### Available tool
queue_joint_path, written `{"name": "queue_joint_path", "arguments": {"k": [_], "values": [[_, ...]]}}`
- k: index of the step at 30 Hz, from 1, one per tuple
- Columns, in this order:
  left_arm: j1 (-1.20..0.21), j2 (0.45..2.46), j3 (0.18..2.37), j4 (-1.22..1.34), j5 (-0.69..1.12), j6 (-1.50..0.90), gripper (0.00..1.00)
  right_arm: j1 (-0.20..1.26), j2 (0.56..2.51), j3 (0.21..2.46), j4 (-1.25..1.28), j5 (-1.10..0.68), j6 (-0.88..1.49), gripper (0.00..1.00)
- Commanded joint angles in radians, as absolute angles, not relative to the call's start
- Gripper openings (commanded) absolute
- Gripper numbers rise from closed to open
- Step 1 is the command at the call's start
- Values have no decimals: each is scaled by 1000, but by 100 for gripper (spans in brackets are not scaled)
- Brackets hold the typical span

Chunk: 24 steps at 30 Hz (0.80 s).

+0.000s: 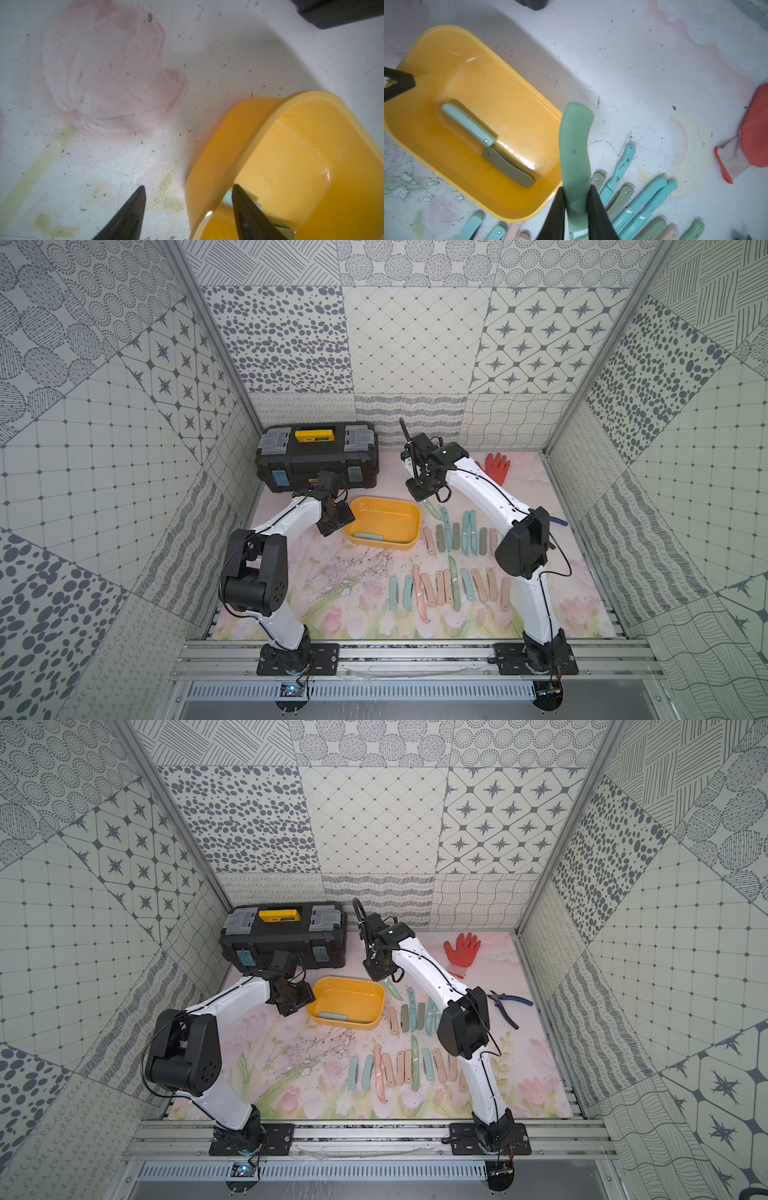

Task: Take the fruit knife out of the storage box
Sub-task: Place the fruit knife at the center of the board.

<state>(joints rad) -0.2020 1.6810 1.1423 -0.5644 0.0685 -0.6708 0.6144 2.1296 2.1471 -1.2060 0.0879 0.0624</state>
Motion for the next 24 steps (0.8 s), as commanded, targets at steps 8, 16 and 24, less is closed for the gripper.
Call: {"name": "queue_joint_path", "arguments": {"k": [8, 16, 24], "values": [[-198, 1684, 1133, -555, 95, -674, 65, 369, 1760, 1532, -985, 79, 201, 19], [-198, 1687, 1129, -549, 104, -677, 65, 151, 1680, 1306, -926, 75, 204, 15], [-198, 1693, 1125, -540, 117, -681, 65, 14, 1708, 1195, -894, 59, 179, 15]]}}
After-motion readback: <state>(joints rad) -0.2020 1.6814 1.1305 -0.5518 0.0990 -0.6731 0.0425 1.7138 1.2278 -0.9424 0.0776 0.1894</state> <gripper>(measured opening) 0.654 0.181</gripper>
